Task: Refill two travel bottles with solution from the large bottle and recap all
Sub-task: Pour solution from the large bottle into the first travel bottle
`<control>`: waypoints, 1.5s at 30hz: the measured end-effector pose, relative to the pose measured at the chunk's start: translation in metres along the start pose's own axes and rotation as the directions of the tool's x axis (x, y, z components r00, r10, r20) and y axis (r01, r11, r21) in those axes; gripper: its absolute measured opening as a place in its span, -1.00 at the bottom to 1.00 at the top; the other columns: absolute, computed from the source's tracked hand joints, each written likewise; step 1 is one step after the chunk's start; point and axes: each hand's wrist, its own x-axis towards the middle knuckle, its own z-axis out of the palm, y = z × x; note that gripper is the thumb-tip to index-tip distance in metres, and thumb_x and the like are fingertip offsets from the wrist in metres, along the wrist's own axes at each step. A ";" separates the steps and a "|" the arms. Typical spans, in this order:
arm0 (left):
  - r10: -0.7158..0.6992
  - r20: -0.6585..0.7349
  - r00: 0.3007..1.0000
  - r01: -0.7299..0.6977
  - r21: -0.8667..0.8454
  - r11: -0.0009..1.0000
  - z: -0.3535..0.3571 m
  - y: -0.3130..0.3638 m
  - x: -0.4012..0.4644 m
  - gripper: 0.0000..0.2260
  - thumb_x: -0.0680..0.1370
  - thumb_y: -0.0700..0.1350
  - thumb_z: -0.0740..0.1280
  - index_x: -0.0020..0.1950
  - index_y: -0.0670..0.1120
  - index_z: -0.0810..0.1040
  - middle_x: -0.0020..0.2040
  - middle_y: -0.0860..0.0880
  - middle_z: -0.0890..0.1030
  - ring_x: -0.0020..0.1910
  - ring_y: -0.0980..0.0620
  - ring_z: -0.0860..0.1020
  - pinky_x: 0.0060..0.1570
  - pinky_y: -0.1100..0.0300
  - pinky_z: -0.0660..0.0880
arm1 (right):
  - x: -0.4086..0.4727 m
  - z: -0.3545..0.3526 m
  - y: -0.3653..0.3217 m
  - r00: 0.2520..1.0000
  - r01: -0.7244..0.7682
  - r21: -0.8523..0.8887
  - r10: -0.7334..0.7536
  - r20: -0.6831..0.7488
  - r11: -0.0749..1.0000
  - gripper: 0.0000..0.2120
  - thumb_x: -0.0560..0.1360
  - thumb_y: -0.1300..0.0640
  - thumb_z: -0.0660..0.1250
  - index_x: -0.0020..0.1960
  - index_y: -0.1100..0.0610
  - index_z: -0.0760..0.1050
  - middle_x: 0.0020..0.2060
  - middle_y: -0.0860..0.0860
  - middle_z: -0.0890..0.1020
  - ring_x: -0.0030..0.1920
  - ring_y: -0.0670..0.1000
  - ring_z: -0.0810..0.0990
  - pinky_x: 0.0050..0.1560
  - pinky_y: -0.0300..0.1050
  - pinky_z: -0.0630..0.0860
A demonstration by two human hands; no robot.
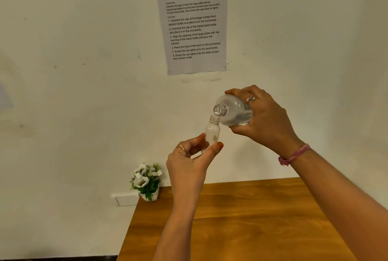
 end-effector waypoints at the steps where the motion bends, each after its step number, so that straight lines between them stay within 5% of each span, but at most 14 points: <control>1: 0.006 -0.004 1.000 -0.006 -0.001 1.000 0.000 0.001 0.001 -0.74 0.28 -0.05 0.57 -0.11 0.14 0.59 -0.17 0.14 0.66 -0.17 0.33 0.60 -0.32 0.55 0.43 | 0.002 0.000 0.000 1.000 0.007 -0.001 -0.007 -0.009 1.000 -0.37 0.28 -0.04 0.53 0.30 -0.02 0.42 0.13 -0.03 0.51 0.08 0.00 0.48 -0.22 -0.27 0.40; 6: 0.008 -0.013 1.000 -0.008 -0.011 1.000 0.000 0.007 0.007 -0.73 0.27 -0.05 0.57 -0.12 0.13 0.59 -0.19 0.15 0.66 -0.19 0.32 0.60 -0.30 0.53 0.46 | 0.010 0.000 0.000 0.998 0.037 -0.019 -0.038 -0.059 0.999 -0.37 0.27 0.00 0.55 0.29 0.02 0.44 0.11 0.01 0.53 0.07 0.03 0.49 -0.27 -0.41 0.30; 11: 0.002 -0.020 1.000 -0.003 -0.029 1.000 -0.002 0.010 0.011 -0.71 0.28 -0.07 0.58 -0.04 0.04 0.63 -0.18 0.11 0.67 -0.20 0.29 0.61 -0.28 0.49 0.49 | 0.015 -0.002 -0.002 0.990 0.070 -0.058 -0.076 -0.116 0.996 -0.37 0.25 0.07 0.56 0.28 0.06 0.46 0.10 0.05 0.55 0.07 0.09 0.51 -0.20 -0.24 0.41; 45: 0.004 -0.048 0.999 -0.008 -0.082 0.997 0.005 0.013 0.009 -0.70 0.29 -0.10 0.57 -0.03 0.05 0.62 -0.13 0.08 0.66 -0.16 0.28 0.62 -0.22 0.45 0.52 | 0.027 -0.011 0.001 0.947 0.207 -0.235 -0.254 -0.195 0.950 -0.40 0.28 0.13 0.54 0.29 0.11 0.46 0.13 0.13 0.56 0.11 0.19 0.52 -0.10 0.01 0.56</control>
